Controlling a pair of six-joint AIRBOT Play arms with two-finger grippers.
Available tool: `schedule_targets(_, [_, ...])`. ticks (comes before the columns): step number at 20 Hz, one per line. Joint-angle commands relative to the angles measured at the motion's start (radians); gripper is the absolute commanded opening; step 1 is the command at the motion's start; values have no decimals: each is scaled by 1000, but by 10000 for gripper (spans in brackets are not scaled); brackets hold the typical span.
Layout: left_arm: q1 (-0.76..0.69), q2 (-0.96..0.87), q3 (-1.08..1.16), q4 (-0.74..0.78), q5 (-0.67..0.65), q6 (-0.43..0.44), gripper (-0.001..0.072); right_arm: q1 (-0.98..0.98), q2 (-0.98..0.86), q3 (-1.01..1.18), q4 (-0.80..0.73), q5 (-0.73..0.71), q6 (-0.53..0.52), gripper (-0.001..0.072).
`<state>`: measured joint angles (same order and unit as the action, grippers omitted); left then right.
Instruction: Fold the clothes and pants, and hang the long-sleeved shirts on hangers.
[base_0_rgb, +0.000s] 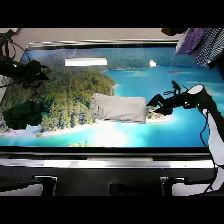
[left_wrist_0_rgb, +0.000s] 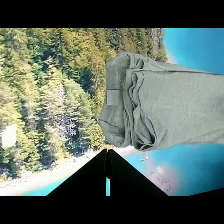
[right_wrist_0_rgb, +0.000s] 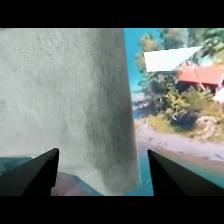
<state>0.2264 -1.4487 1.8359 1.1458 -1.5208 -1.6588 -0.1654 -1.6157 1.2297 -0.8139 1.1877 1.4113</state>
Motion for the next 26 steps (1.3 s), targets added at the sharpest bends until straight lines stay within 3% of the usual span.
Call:
schedule_targets(1, [1, 0, 0, 0, -1, 11, 17, 12, -69, -51, 103, -63, -91, 588])
schedule_targets(4, [1, 0, 0, 0, -1, 11, 17, 68, -101, -51, 103, -127, -92, 566])
schedule_targets(5, [1, 0, 0, 0, -1, 10, 18, 87, -105, -51, 103, -149, -92, 512])
schedule_targets(7, [1, 0, 0, 0, -1, 10, 18, 112, -105, -47, 105, -171, -91, 349])
schedule_targets(9, [1, 0, 0, 0, -2, 10, 18, 112, -100, -26, 114, -161, -91, 83])
schedule_targets(11, [1, 0, 0, 0, -2, 10, 18, 93, -77, 9, 97, -170, -82, 32])
schedule_targets(20, [1, 0, 0, 0, -10, 10, 17, -227, -25, 260, -53, -150, 210, 31])
schedule_targets(26, [1, 0, 0, 0, -40, 10, 17, -525, 78, 261, -349, -84, 462, 30])
